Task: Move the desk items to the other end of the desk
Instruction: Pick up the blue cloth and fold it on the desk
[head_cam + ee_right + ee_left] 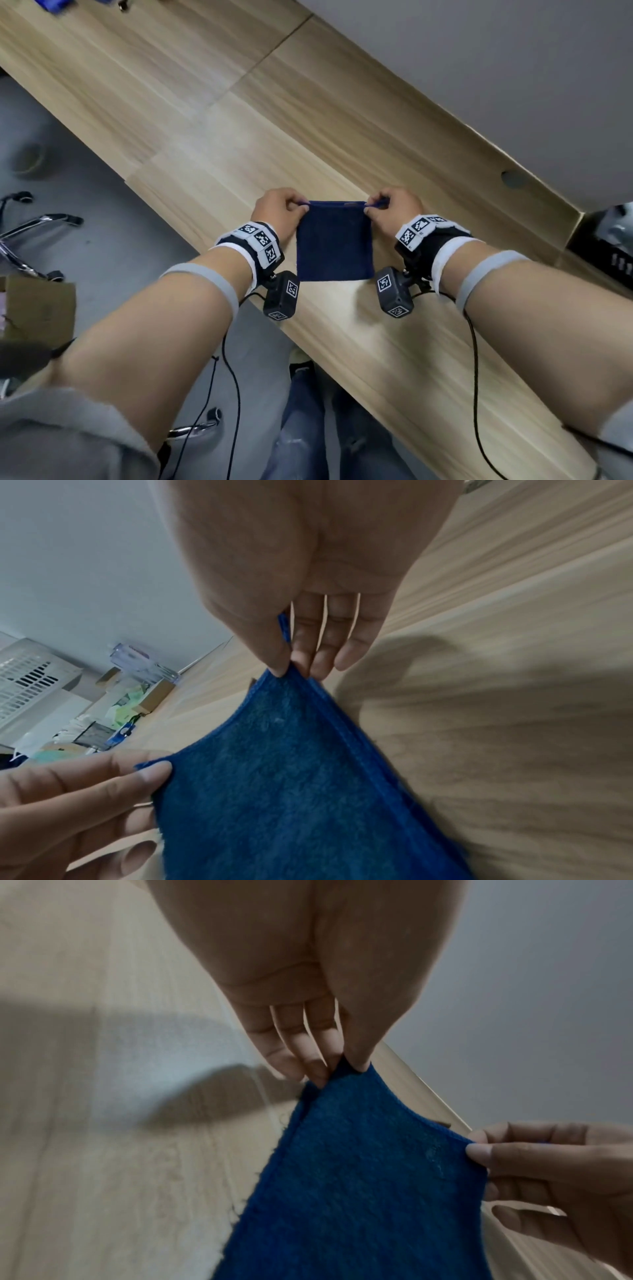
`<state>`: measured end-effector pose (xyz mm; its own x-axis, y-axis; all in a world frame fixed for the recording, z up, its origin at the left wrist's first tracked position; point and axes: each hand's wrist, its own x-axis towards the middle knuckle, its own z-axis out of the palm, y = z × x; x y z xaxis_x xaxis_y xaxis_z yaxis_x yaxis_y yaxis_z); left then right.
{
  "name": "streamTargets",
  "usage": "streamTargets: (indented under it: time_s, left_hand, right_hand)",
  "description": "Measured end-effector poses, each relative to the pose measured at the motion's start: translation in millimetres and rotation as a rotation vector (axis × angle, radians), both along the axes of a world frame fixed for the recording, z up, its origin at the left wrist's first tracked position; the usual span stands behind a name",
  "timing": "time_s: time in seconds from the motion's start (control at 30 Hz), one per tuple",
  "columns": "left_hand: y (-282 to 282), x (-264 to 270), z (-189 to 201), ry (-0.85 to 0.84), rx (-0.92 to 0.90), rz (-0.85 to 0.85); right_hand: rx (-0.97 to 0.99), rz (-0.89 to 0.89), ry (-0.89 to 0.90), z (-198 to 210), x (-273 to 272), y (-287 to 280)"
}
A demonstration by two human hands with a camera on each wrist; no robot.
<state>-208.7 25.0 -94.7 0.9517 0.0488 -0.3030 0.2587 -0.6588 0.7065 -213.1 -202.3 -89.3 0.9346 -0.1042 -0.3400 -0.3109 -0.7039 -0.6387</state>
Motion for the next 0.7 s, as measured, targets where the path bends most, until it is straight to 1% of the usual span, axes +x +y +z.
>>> streamTargets:
  time_s: [0.2,0.33,0.43,0.53,0.6,0.7]
  left_hand:
    - [1.0,14.2,-7.7,-0.012,0.108,-0.051]
    - [-0.6,17.2,-10.7,-0.054,0.148,-0.113]
    - [-1.5,20.3,-10.7,-0.015,0.187,-0.167]
    - [-3.1,22.7,-8.3,0.047,0.221,-0.185]
    - [-4.2,20.5,-3.4,0.043,0.204,-0.202]
    - [-0.2,8.0,7.7,-0.014,0.072,-0.168]
  right_hand:
    - [-0.09,0.03,0.006,-12.4,12.3,2.6]
    - [-0.127,0.093,-0.04,-17.3,14.7,3.1]
    - [-0.165,0.143,-0.012,-17.3,18.5,3.8]
    - [-0.179,0.148,0.011,-13.9,19.7,3.4]
    - [-0.141,0.131,-0.014,-11.4,15.4,2.4]
    - [-0.039,0.108,-0.068,-1.3,-0.9,1.0]
